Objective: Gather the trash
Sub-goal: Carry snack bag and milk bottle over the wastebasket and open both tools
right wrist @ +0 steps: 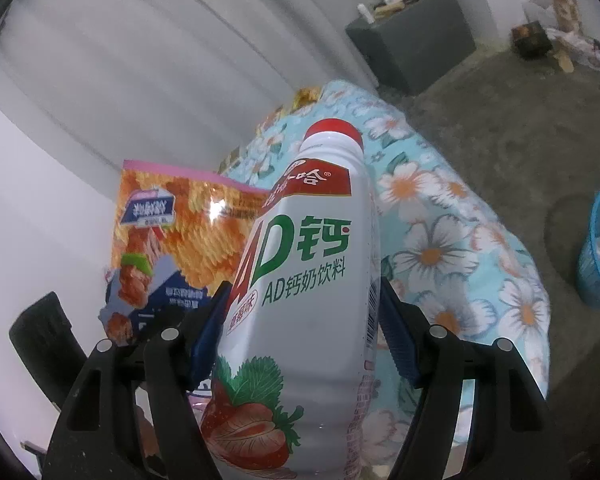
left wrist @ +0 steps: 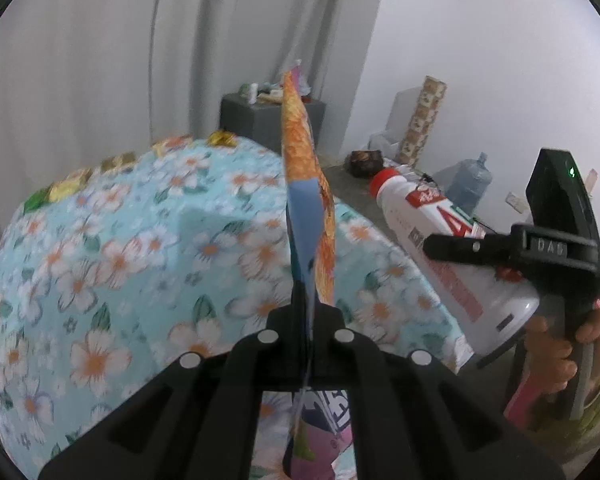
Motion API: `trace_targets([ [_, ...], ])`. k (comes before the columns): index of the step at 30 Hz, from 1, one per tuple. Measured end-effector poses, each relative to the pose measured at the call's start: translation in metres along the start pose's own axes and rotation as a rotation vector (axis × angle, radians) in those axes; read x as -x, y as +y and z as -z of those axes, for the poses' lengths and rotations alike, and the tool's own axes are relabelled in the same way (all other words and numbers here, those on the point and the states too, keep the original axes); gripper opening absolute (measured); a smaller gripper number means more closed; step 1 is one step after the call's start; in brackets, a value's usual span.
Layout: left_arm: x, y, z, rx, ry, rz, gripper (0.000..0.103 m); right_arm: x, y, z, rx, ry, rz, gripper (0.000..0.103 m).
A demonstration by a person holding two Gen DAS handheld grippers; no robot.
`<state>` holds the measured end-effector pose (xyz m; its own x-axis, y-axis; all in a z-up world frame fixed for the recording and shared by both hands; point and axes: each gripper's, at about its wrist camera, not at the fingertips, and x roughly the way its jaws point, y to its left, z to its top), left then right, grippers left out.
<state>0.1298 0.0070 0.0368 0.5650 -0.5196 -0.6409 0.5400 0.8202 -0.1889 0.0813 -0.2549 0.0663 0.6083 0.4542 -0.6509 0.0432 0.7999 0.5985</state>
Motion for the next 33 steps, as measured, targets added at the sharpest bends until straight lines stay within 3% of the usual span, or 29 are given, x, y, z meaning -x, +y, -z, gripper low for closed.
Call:
trace_targets([
  [9, -0.019, -0.058, -0.041, -0.112, -0.019, 0.096, 0.0, 0.052, -0.032, -0.002, -0.081, -0.125, 0.009, 0.066],
  [18, -0.075, -0.16, -0.073, -0.278, 0.033, 0.208, 0.0, 0.112, -0.111, 0.004, -0.265, -0.282, 0.046, 0.066],
  [23, -0.131, -0.235, -0.075, -0.387, 0.096, 0.26, 0.0, 0.141, -0.179, 0.014, -0.428, -0.364, 0.1, 0.066],
  [28, -0.204, -0.303, -0.066, -0.501, 0.184, 0.284, 0.0, 0.164, -0.262, 0.031, -0.616, -0.445, 0.219, 0.066],
  [33, -0.273, -0.36, -0.052, -0.63, 0.239, 0.28, 0.0, 0.145, -0.333, 0.034, -0.765, -0.429, 0.268, 0.066],
])
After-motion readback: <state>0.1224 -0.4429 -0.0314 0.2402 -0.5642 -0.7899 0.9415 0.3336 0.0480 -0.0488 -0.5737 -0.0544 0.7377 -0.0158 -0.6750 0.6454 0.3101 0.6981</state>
